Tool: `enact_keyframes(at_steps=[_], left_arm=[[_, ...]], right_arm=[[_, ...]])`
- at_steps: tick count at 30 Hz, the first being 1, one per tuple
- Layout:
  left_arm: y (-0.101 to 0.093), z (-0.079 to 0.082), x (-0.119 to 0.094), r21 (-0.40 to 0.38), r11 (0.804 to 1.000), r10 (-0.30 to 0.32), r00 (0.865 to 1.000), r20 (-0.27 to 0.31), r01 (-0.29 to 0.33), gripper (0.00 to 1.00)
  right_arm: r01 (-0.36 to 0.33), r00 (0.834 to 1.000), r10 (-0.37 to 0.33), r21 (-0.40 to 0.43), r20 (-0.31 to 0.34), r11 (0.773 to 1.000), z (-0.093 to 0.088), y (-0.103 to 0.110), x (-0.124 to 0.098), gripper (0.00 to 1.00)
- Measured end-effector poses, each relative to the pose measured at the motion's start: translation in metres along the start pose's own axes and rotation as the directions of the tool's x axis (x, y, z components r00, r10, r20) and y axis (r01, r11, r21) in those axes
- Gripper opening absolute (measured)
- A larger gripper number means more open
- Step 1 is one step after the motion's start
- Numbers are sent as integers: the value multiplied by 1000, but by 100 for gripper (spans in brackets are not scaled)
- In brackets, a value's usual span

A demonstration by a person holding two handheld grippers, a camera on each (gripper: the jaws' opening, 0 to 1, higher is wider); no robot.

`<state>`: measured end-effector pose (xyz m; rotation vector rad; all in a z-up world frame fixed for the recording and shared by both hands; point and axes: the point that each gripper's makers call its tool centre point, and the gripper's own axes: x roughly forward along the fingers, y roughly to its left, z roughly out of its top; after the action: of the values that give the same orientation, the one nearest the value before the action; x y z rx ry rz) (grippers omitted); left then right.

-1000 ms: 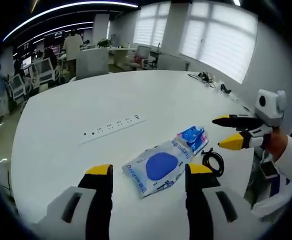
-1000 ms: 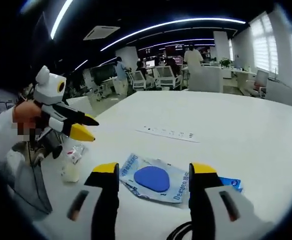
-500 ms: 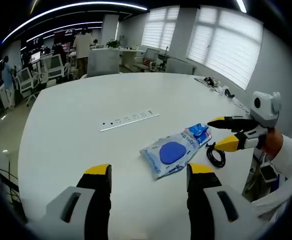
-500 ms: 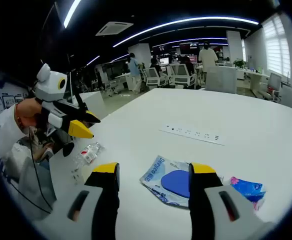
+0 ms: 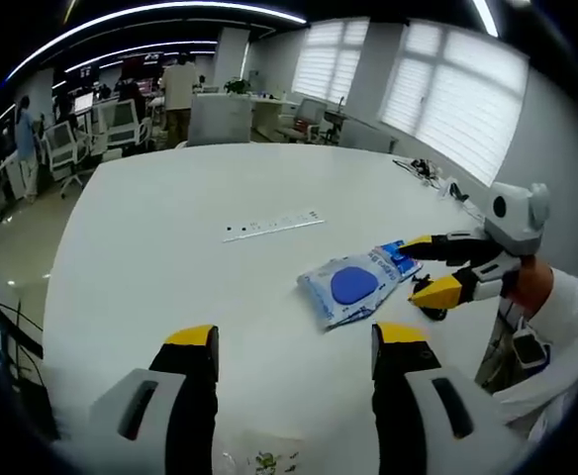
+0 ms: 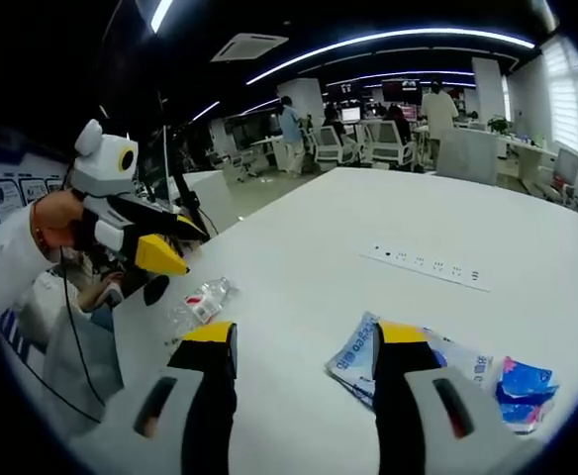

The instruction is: Arrange the tabletop items into an orderly group along one side of the table until the central work area is clear of visible clutter.

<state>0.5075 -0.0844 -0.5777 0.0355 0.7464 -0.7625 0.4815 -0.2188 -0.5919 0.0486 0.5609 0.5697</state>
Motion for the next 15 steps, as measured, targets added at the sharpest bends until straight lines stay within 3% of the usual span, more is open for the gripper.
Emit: enact_keyframes(at_steps=[15], left_arm=[[18,-28,-31,-42,999,1,1000,12,0,68]], right_arm=[[-69,997,69,-16,-36,997,-9,39,23,54]])
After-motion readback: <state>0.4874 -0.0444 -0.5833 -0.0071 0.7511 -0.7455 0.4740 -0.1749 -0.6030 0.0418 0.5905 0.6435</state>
